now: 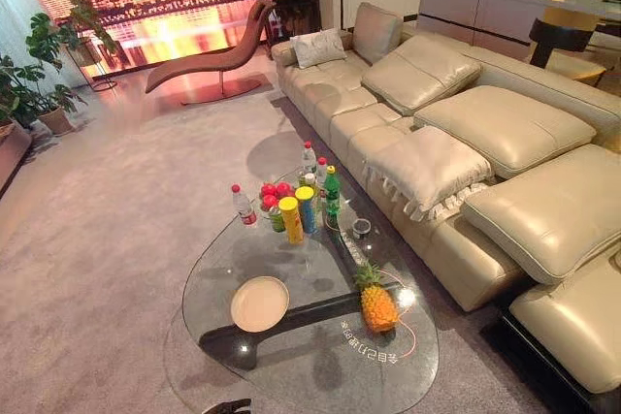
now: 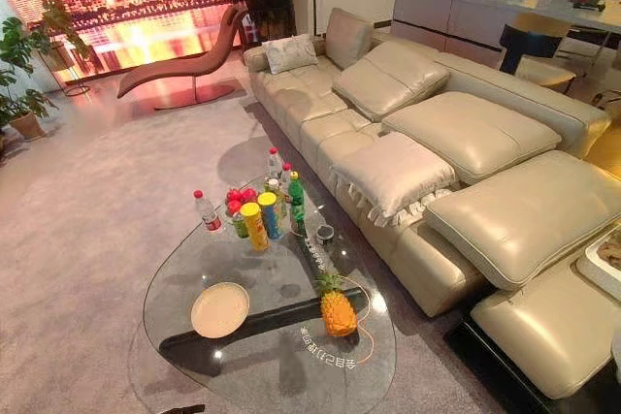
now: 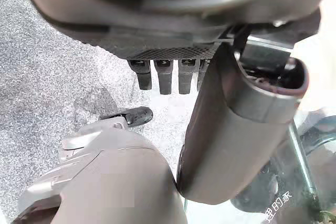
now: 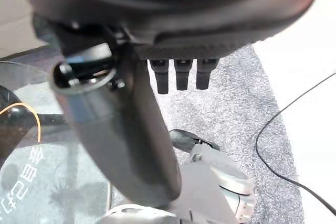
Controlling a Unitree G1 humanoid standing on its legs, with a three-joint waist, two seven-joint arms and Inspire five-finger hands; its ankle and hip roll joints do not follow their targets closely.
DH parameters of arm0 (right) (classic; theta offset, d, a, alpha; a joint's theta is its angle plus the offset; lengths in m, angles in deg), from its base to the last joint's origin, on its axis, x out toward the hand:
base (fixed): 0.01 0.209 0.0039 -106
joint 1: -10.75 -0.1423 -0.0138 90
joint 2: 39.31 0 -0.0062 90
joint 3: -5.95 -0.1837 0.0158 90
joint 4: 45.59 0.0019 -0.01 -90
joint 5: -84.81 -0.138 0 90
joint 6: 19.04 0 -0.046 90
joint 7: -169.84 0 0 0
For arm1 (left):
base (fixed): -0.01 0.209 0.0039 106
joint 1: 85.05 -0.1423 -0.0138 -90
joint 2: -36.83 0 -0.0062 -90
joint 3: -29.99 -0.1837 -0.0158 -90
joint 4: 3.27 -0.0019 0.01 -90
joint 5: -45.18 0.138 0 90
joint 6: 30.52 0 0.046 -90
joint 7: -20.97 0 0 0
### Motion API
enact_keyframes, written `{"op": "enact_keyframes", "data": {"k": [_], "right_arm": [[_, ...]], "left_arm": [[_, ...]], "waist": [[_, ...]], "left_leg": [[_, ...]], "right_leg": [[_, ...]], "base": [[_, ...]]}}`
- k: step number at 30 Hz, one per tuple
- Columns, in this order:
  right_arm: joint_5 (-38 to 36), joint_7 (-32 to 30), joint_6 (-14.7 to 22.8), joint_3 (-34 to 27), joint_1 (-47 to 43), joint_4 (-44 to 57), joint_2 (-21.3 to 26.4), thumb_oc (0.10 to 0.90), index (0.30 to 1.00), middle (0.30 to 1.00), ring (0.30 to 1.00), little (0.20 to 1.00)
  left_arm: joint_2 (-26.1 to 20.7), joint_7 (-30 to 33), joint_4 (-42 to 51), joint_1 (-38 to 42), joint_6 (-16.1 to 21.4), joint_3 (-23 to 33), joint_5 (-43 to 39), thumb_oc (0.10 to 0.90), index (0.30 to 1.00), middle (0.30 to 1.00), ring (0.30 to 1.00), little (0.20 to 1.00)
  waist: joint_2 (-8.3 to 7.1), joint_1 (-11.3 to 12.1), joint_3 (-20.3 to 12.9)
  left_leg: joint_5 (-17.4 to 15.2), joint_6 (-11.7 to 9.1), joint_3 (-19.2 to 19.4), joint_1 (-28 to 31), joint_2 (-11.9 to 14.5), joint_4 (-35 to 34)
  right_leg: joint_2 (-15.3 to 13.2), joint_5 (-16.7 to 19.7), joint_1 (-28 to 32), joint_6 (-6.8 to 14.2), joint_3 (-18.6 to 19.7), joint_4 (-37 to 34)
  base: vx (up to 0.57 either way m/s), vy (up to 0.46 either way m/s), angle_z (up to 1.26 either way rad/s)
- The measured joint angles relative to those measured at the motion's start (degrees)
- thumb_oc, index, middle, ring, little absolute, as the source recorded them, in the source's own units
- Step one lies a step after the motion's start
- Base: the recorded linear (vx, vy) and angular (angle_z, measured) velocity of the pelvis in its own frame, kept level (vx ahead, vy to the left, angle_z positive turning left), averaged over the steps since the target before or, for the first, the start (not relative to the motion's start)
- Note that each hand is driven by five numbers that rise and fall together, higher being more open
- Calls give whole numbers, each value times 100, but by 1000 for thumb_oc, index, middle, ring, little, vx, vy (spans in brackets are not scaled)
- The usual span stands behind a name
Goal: Pick up the fruit to the plate
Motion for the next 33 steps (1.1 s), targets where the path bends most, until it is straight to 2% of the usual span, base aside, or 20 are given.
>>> {"op": "enact_keyframes", "data": {"k": [15, 22, 33], "right_arm": [[2, -26, 64, -1, -1, -94, 0, 800, 900, 900, 900, 900], [27, -506, 134, -1, -3, -94, 5, 800, 900, 900, 900, 900], [56, -550, 173, -32, -3, -119, 7, 800, 900, 900, 900, 900]], "left_arm": [[7, 80, 2, 2, -1, 7, -3, 800, 900, 900, 900, 900], [46, 259, 4, 29, -77, 17, -21, 800, 900, 900, 900, 900], [48, 338, 8, 71, -134, 50, -69, 800, 900, 900, 900, 900]], "waist": [[3, 2, 24], [7, 3, 51], [5, 4, 167]], "left_leg": [[-1, 0, 0, -3, -3, 0], [-1, 0, 0, -14, -2, 0], [-1, -1, -1, -24, -2, 1]], "right_leg": [[-2, -2, -3, 2, 1, 0], [-1, -3, -15, 3, 1, 0], [-2, -4, -30, 5, 0, 0]], "base": [[-3, 0, 1], [0, 0, 0], [0, 0, 0]]}}
